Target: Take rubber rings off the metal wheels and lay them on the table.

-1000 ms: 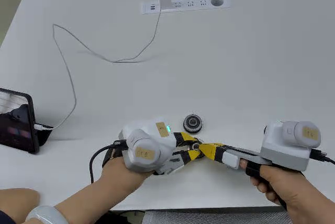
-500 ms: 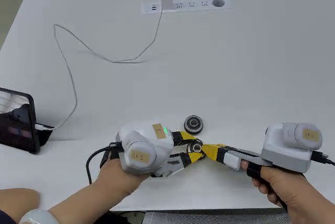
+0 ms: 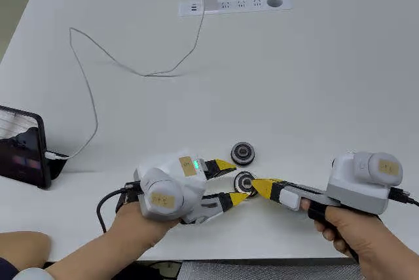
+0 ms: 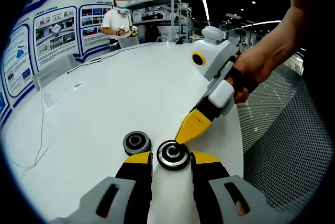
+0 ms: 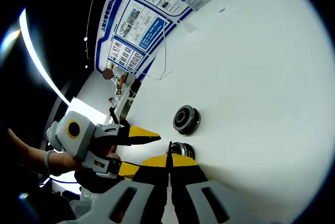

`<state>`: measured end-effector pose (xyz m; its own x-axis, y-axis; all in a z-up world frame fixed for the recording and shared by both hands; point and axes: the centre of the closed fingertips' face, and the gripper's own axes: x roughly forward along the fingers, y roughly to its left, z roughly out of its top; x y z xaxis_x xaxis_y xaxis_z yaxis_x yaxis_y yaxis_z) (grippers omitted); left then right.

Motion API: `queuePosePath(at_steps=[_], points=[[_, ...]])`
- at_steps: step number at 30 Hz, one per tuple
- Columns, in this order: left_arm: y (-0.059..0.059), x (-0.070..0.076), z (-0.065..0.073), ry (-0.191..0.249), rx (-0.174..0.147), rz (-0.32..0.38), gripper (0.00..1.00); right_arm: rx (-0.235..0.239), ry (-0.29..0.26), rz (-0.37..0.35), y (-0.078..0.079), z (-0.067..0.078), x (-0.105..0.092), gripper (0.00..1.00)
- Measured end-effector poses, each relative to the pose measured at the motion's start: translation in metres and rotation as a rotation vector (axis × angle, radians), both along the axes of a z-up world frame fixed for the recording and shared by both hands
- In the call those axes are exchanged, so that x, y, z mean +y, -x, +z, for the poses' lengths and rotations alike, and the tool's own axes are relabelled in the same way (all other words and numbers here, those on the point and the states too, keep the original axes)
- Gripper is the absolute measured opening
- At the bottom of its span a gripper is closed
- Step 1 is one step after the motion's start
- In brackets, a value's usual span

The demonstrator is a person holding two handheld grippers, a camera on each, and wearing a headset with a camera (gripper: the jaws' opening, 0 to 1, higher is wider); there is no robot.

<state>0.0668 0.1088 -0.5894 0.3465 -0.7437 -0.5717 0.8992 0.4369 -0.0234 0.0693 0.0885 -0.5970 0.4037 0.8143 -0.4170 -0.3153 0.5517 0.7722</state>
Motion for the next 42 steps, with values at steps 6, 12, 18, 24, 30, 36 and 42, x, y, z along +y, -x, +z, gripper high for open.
queuePosePath(at_steps=[6, 12, 18, 24, 30, 36, 42], points=[[0.002, 0.003, -0.003, -0.004, 0.008, 0.007, 0.34, -0.002, -0.007, 0.001, 0.001, 0.003, 0.002, 0.02], [0.004, 0.005, -0.006, -0.011, 0.02, 0.009, 0.38, -0.001, -0.02, -0.002, 0.002, 0.006, 0.003, 0.02], [0.004, 0.009, -0.009, -0.01, 0.027, 0.024, 0.43, -0.003, -0.043, -0.003, 0.002, 0.012, 0.006, 0.02], [0.003, 0.014, -0.012, -0.011, 0.033, 0.045, 0.48, -0.007, -0.069, -0.013, 0.004, 0.022, 0.006, 0.02], [0.004, 0.016, -0.012, -0.01, 0.036, 0.056, 0.5, -0.018, -0.09, -0.035, 0.005, 0.035, -0.003, 0.02], [0.005, 0.021, -0.012, -0.006, 0.037, 0.077, 0.56, -0.031, -0.079, -0.087, 0.001, 0.041, -0.028, 0.02], [0.006, 0.026, -0.01, 0.003, 0.035, 0.101, 0.6, -0.017, -0.051, -0.135, 0.0, 0.035, -0.051, 0.02]])
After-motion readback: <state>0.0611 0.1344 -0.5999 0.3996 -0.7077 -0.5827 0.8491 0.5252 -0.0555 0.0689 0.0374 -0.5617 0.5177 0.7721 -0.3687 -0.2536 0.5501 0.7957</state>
